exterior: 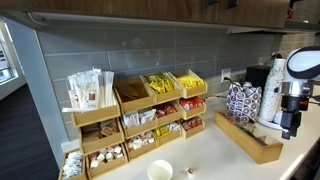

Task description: Pick up the chop stick and put it in the paper cup

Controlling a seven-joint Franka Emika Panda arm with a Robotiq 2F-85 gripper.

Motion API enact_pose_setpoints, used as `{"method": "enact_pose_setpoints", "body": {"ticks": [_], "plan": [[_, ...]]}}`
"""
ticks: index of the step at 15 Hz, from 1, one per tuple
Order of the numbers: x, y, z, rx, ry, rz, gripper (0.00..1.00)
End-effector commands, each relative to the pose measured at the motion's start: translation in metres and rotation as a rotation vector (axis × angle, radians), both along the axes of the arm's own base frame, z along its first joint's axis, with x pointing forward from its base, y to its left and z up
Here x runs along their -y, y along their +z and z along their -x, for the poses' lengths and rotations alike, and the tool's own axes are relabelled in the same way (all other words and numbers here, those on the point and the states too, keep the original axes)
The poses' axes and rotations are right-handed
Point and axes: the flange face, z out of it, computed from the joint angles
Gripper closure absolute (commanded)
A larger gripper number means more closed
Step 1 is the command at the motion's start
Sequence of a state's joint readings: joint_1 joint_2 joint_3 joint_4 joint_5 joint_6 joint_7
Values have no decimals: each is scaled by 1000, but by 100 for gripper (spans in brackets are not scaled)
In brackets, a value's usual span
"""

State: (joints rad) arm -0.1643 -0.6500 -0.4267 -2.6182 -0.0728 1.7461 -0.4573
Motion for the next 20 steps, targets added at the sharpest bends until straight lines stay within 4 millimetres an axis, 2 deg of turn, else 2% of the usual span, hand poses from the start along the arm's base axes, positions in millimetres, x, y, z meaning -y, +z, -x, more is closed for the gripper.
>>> {"method": "enact_pose_setpoints", "body": {"ticks": [1,6,10,11,13,16,17,20], "plan": [[-23,-7,-8,-1,23,-2,0],[-103,-21,-25,-10,28,1,0],[-169,-37,-38,21,100,-22,0],[-186,-32,-50,30,136,-36,0],[-215,-34,-52,51,190,-57,0],[-241,-37,-54,67,266,-95,0],[-230,-31,-51,57,233,-62,0],[-233,-31,-51,58,237,-61,0]]}}
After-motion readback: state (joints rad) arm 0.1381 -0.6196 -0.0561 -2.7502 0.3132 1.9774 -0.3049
